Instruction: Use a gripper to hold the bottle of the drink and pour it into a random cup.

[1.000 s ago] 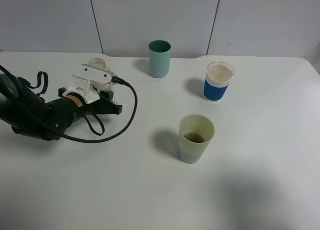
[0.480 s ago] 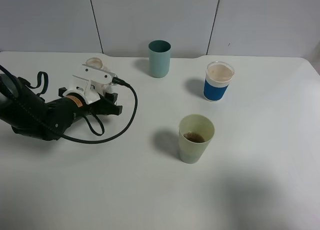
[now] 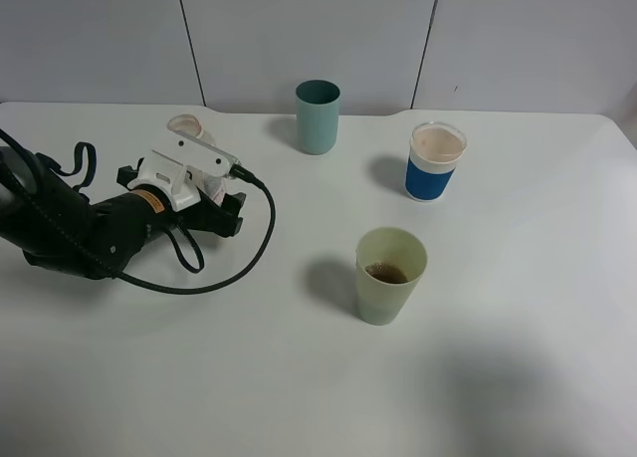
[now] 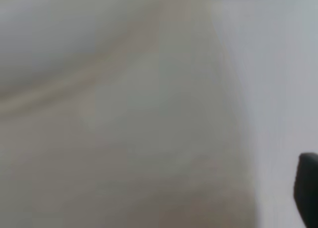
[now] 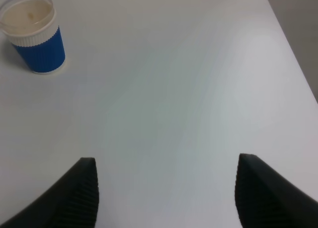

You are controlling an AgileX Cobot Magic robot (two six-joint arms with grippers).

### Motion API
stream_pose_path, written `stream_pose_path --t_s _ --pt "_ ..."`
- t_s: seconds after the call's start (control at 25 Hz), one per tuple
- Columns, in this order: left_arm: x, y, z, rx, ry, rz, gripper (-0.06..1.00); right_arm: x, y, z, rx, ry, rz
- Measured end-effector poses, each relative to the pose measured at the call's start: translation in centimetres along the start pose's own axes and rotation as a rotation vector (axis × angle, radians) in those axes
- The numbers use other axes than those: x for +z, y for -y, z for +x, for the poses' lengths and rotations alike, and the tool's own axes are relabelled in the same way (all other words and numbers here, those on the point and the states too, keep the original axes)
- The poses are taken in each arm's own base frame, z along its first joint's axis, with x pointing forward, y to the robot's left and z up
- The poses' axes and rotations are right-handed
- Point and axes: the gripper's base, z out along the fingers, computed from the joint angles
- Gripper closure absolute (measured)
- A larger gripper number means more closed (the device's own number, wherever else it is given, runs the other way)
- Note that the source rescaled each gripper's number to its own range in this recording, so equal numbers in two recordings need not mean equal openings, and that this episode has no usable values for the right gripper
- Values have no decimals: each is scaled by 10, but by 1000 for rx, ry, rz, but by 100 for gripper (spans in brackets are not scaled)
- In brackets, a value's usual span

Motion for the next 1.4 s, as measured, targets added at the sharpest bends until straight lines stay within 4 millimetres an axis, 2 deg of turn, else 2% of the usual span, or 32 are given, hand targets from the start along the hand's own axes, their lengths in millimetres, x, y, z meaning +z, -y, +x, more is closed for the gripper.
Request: stream_pose_path --t_s 0.4,0.72,1.08,1.4 --pt "0 0 1 7 -9 2 1 0 0 0 0 0 0" --pt "-11 -4 -21 -15 11 12 0 0 0 0 0 0 0" --pt "-39 -14 -67 -68 120 18 0 0 0 0 0 0 0" --pt "-82 -29 -118 -110 313 4 0 0 0 0 0 0 0"
